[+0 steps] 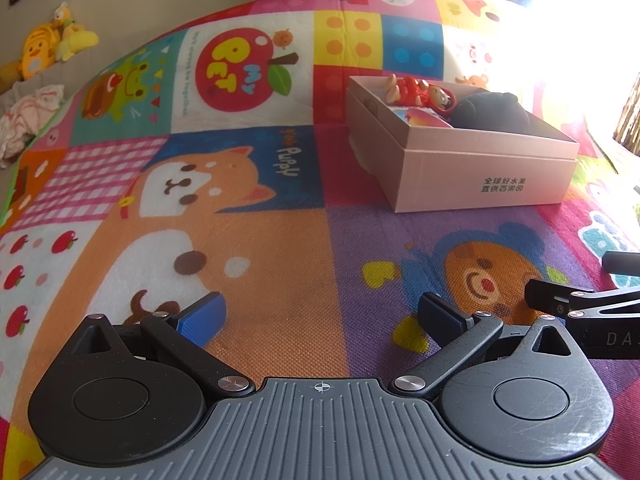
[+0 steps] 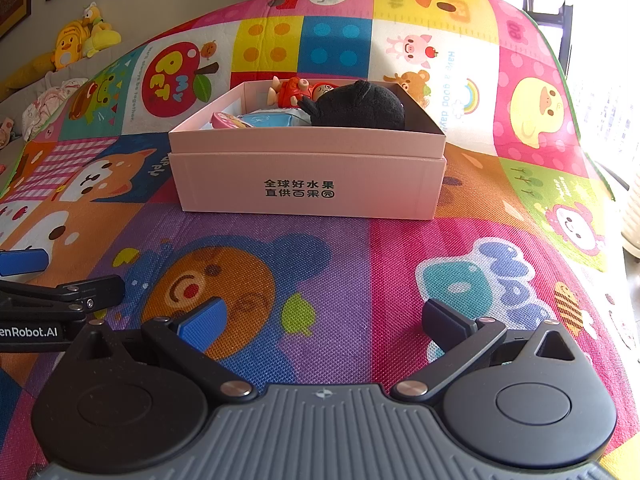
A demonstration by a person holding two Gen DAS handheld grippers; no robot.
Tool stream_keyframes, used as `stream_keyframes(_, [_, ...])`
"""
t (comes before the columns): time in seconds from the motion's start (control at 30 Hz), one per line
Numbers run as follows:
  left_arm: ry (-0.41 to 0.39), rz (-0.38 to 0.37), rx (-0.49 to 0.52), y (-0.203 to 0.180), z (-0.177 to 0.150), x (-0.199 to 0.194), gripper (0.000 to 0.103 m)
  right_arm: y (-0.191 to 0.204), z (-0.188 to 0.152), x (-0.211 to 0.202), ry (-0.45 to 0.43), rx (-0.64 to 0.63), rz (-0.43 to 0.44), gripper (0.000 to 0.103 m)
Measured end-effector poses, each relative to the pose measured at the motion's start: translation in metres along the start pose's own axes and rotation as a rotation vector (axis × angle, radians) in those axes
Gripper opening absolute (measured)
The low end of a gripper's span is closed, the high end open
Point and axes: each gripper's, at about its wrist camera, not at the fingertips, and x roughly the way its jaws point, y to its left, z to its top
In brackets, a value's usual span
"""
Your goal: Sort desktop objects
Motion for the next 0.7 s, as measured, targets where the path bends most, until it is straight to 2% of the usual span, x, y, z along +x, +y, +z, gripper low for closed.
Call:
stream_keyframes(0.33, [0.055, 0.005, -0.01, -0.0015, 0.004, -0.0008, 0.103, -0.0001, 0.0001, 0.0001, 0.0, 0.0, 0.0, 0.103])
stream_keyframes(0.7, [0.051, -0.008, -0.016, 0.0003, 0.0028, -0.0029, 0.103, 0.0, 0.0003, 0.0003, 0.0, 0.0, 0.0, 0.103])
